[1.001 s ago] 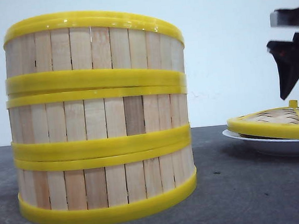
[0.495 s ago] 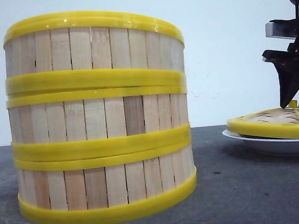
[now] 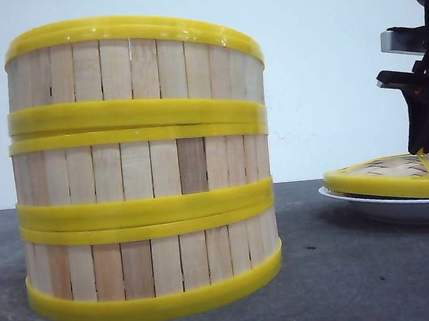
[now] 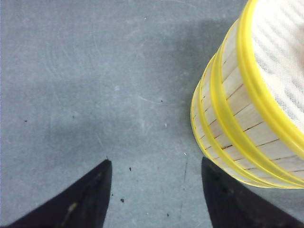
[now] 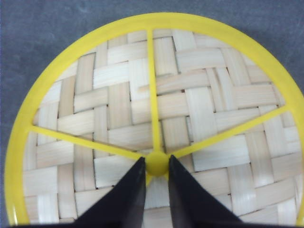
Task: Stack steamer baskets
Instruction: 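Move the right gripper to the woven lid on the white plate and grasp its rim, then lift the lid with the right gripper and carry it over the stack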
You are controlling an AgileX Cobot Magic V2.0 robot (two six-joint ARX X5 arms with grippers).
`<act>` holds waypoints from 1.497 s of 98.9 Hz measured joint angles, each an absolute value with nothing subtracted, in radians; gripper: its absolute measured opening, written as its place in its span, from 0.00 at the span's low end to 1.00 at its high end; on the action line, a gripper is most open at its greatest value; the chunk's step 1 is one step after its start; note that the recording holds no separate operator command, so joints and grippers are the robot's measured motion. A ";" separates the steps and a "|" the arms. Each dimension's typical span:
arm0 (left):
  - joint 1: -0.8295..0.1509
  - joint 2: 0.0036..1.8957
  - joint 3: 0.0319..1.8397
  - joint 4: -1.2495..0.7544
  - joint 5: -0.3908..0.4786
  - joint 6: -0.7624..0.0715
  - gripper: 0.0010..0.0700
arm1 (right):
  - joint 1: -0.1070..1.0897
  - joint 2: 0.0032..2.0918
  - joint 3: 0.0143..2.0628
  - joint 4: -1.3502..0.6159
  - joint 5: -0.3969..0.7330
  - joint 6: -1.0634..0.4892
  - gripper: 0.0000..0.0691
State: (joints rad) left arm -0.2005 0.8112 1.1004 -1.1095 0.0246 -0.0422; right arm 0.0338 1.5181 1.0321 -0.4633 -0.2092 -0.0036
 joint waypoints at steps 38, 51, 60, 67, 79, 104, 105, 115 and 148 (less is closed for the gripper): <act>-0.200 0.811 1.100 -1.093 0.025 -0.042 0.50 | 0.074 1.411 1.233 -0.675 -0.234 -0.005 0.07; -0.200 0.811 1.100 -1.079 0.025 -0.042 0.50 | 0.129 1.411 1.370 -0.821 -0.233 -0.017 0.07; -0.200 0.811 1.100 -1.080 0.025 -0.042 0.50 | 0.186 1.411 1.463 -0.873 -0.233 -0.023 0.07; -0.200 0.811 1.100 -1.080 0.025 -0.042 0.50 | 0.236 1.411 1.538 -0.903 -0.233 -0.023 0.07; -0.200 0.811 1.100 -1.080 0.025 -0.042 0.50 | 0.333 1.411 1.639 -0.933 -0.233 -0.024 0.07; -0.200 0.811 1.100 -1.079 0.025 -0.042 0.50 | 0.527 1.448 1.752 -0.981 -0.233 -0.024 0.07; -0.200 0.811 1.100 -1.079 0.025 -0.042 0.50 | 0.535 1.451 1.755 -0.984 -0.233 -0.024 0.07; -0.200 0.811 1.100 -1.079 0.025 -0.042 0.50 | 0.597 1.486 1.763 -0.994 -0.231 -0.024 0.07; -0.200 0.811 1.100 -1.079 0.025 -0.042 0.50 | 0.718 1.568 1.763 -1.000 -0.183 -0.031 0.07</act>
State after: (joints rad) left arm -0.2005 0.8112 1.1004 -1.0794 0.0246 -0.0422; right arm 0.7181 1.5677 1.7634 -1.0004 -0.1829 -0.0311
